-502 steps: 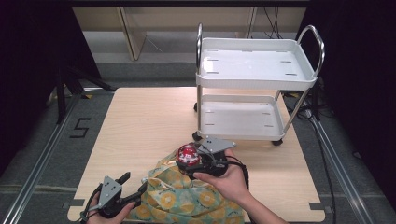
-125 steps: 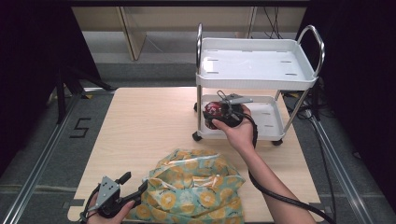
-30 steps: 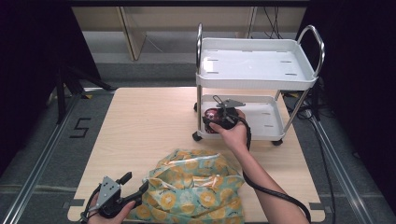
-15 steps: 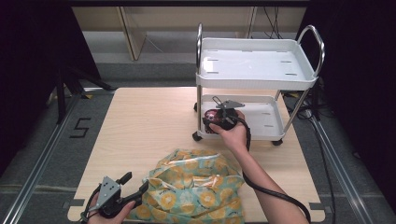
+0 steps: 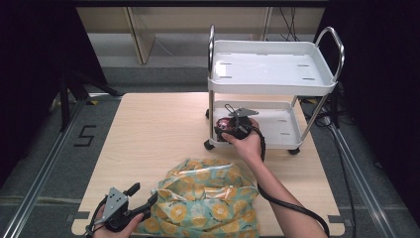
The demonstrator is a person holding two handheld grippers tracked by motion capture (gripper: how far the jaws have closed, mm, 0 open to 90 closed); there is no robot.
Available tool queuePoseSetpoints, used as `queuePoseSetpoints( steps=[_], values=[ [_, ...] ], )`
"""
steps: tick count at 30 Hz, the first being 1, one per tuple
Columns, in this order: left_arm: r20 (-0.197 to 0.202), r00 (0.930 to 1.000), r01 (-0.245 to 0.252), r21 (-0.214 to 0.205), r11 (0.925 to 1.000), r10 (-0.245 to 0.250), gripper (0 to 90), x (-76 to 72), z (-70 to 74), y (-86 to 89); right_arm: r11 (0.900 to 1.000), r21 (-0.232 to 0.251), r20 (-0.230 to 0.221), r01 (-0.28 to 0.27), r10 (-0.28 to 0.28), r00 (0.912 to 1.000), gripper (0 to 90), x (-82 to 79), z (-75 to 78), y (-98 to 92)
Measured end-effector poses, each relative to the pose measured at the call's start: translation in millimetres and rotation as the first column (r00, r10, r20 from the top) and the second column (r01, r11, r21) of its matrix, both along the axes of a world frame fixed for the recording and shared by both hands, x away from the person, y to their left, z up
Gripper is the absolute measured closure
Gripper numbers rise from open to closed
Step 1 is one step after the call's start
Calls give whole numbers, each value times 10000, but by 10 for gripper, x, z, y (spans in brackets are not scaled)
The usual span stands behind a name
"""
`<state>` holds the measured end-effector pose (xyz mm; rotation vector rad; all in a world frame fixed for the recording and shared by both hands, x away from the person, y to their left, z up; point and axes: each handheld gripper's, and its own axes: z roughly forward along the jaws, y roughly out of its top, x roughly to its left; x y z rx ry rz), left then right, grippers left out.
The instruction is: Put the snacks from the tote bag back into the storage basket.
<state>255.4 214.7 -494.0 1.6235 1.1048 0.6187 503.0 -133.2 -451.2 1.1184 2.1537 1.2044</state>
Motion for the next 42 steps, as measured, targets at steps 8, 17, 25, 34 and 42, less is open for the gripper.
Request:
queuePoseSetpoints(
  steps=[8, 17, 25, 34, 42],
  values=[
    [-71, 10000, 31, 145, 9999, -30, 282, -1, -2, 4, 9994, -293, -293, -190, 181, 9994, 250, -21, -15, -4],
    [-63, 10000, 36, 162, 9999, -35, 282, -4, 0, 8, 9993, -271, -2, -272, 272, 9996, 222, -58, 34, -10],
    [35, 10000, 83, 117, 9999, -83, 282, -5, 3, 4, 9994, -248, 115, -235, 238, 9997, 222, -170, 157, -82],
    [73, 9999, 124, 133, 9998, -125, 282, 0, -1, 0, 9989, -262, 437, -383, 394, 9983, 218, -305, 255, -206],
    [36, 10000, 53, 116, 9999, -53, 281, -7, 1, 4, 9997, -76, 65, -211, 211, 9998, 221, -428, 263, -271]
  ],
)
